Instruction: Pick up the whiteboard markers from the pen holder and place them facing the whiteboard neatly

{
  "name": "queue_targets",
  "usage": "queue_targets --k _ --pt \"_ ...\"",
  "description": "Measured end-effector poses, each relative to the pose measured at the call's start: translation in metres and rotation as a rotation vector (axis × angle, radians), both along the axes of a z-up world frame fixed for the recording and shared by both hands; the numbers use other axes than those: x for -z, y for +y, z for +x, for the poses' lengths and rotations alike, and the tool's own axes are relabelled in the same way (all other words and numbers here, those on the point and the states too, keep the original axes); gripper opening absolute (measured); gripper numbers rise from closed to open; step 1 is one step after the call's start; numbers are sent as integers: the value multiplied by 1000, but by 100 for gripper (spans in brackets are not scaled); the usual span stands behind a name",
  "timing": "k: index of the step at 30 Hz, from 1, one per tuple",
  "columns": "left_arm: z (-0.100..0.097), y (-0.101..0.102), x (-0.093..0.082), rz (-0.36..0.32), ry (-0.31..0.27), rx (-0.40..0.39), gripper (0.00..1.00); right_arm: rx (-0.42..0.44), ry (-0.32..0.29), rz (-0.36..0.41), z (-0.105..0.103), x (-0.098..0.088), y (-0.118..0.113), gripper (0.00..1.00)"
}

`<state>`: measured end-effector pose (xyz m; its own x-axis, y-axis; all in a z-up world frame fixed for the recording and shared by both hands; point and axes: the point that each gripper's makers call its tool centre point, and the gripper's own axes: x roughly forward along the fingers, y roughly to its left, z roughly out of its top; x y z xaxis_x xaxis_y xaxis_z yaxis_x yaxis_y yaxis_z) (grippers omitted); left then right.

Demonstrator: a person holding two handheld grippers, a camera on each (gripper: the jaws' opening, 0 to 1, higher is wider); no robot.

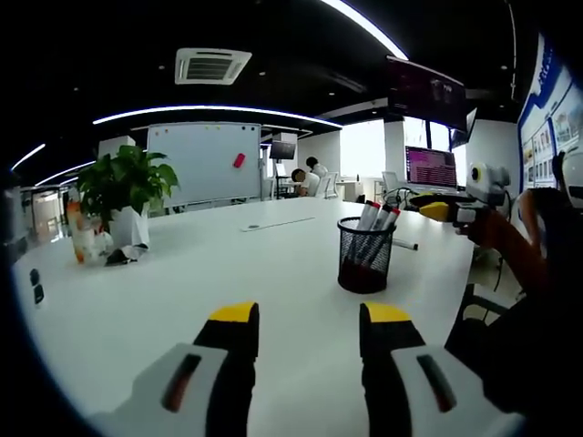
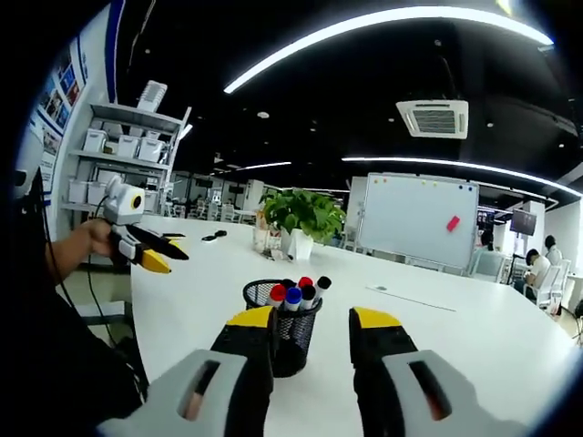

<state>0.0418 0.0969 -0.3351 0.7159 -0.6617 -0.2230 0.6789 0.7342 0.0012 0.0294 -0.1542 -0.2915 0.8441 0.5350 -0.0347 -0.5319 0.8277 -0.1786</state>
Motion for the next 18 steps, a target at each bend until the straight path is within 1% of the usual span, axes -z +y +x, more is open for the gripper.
queue_targets --k 5,8,11,13,18 --pt "0 0 2 0 5 -1 46 -14 12 0 4 -2 2 30" --pt "0 -1 3 3 9 3 46 -34 23 4 4 -2 5 22" --pt "0 -1 4 3 10 4 46 -41 27 12 5 -2 6 22" --pt "0 -3 4 4 11 8 45 -47 33 3 7 1 8 22" --pt "0 -3 3 2 12 4 45 -49 31 -8 10 3 10 22"
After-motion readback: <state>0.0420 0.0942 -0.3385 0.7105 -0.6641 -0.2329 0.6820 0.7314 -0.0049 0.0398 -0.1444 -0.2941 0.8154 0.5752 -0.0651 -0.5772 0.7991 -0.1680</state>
